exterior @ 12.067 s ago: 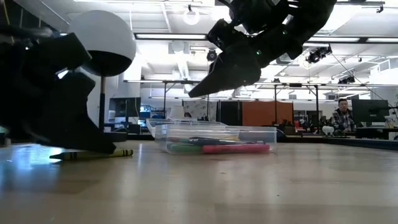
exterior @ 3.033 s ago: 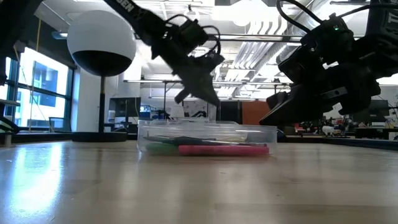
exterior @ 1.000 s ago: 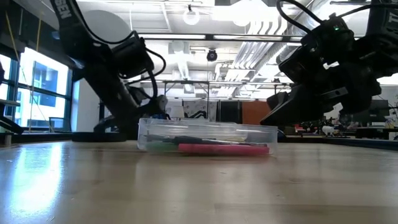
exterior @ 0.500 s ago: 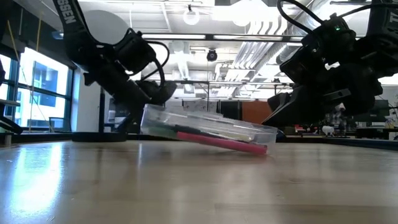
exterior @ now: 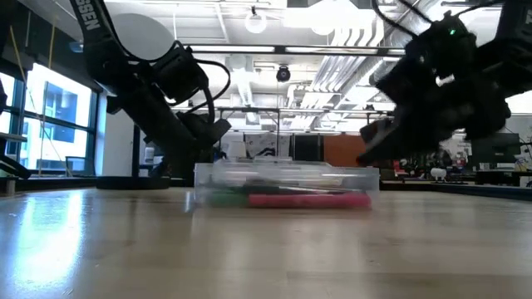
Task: Pick & place school supplies into a supply box
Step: Close the transparent supply box
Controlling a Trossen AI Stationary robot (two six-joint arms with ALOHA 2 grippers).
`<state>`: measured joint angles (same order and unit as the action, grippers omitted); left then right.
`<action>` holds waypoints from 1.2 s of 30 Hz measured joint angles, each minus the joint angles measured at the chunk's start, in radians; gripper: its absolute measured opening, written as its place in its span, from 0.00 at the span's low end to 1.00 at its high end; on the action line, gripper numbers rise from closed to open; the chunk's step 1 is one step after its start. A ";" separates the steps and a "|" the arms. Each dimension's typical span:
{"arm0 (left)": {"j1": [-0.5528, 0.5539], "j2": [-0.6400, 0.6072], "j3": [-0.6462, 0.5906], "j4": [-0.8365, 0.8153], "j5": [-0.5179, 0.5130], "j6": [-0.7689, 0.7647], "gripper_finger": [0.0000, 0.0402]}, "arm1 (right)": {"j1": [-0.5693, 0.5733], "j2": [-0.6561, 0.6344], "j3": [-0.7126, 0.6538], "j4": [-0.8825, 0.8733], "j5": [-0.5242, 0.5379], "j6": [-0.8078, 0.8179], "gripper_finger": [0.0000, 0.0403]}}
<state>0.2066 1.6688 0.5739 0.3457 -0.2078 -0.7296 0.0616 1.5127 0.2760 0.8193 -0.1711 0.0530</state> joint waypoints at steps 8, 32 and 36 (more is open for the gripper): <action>0.000 -0.001 0.000 -0.005 -0.010 0.000 0.05 | 0.000 -0.127 0.001 -0.003 -0.012 0.033 0.00; 0.002 -0.001 0.002 0.130 -0.022 0.117 0.08 | -0.250 -0.180 0.374 -0.709 0.397 -0.307 0.32; 0.002 -0.001 0.002 0.137 -0.022 0.123 0.03 | -0.291 -0.178 0.411 -0.721 0.334 -0.347 0.36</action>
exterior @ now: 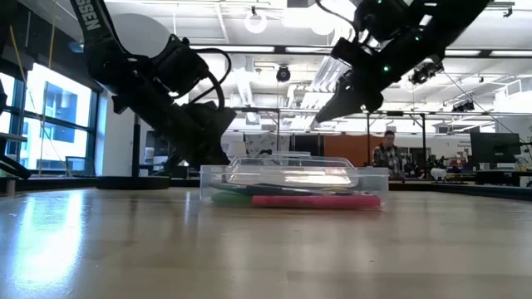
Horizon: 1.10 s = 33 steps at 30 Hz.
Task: Pick & place school supplies into a supply box
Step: Close the transparent supply box
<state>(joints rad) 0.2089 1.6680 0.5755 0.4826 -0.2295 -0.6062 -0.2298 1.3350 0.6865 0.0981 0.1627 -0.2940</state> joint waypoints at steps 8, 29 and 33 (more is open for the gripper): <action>0.000 0.000 0.000 0.055 0.011 0.030 0.09 | -0.053 0.007 0.001 -0.063 -0.142 0.004 0.37; 0.000 -0.001 0.000 0.151 0.036 0.079 0.04 | -0.072 0.007 -0.042 -0.222 -0.105 0.077 0.37; 0.000 -0.006 0.000 0.157 0.009 0.094 0.09 | -0.077 0.007 -0.066 -0.195 -0.102 0.086 0.36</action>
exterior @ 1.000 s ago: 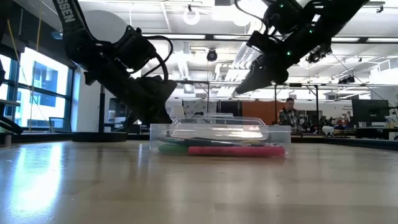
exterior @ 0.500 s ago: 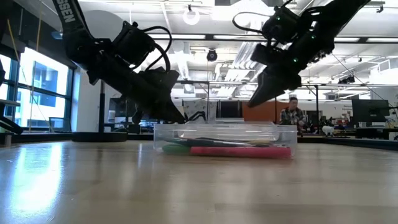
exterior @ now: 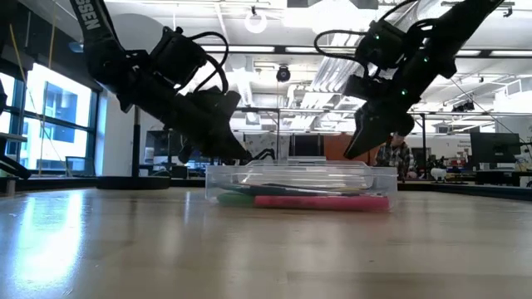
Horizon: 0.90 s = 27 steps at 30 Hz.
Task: Pick & place school supplies into a supply box
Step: Close the transparent supply box
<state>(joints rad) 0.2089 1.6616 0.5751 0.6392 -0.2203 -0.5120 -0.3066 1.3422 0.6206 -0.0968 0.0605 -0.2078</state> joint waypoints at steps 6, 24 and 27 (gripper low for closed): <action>0.000 -0.048 0.000 0.009 -0.007 0.041 0.03 | -0.044 0.000 -0.016 0.019 0.003 -0.001 0.32; 0.001 -0.077 0.007 0.023 -0.044 0.101 0.05 | -0.132 0.000 -0.016 0.024 -0.145 0.025 0.30; 0.001 -0.077 0.037 0.025 -0.038 0.132 0.09 | -0.132 0.000 -0.016 0.012 -0.145 0.036 0.30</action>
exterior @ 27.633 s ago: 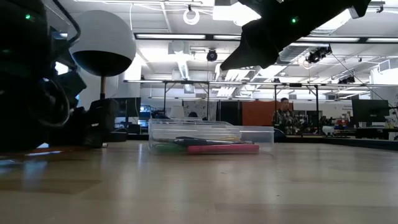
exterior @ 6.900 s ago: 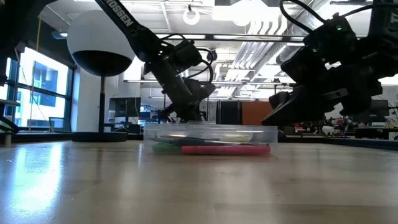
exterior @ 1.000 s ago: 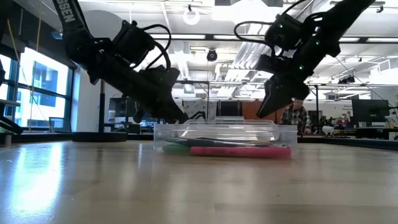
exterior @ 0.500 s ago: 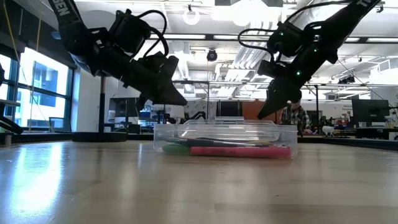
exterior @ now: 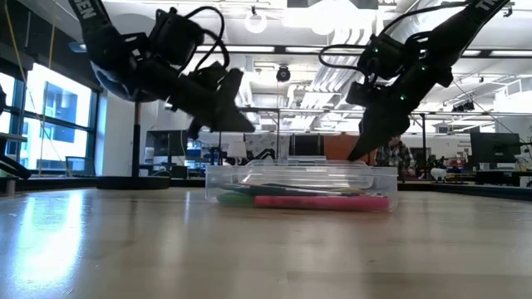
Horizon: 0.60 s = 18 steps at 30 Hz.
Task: Pick & place school supplies into a supply box
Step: Close the transparent supply box
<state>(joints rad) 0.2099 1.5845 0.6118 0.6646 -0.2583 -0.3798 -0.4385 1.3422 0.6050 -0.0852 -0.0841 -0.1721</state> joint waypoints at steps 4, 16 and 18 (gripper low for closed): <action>0.000 0.000 0.056 -0.004 0.071 0.026 0.06 | 0.001 0.000 0.000 -0.005 0.000 0.015 0.30; -0.125 0.000 0.142 -0.205 0.295 0.090 0.03 | 0.027 0.001 -0.066 0.038 0.011 0.029 0.28; -0.168 0.000 0.143 -0.245 0.267 0.094 0.03 | 0.038 0.001 -0.083 0.074 0.043 0.015 0.25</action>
<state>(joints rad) 0.0419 1.5847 0.7544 0.4200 0.0082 -0.2854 -0.4000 1.3430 0.5217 -0.0112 -0.0407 -0.1575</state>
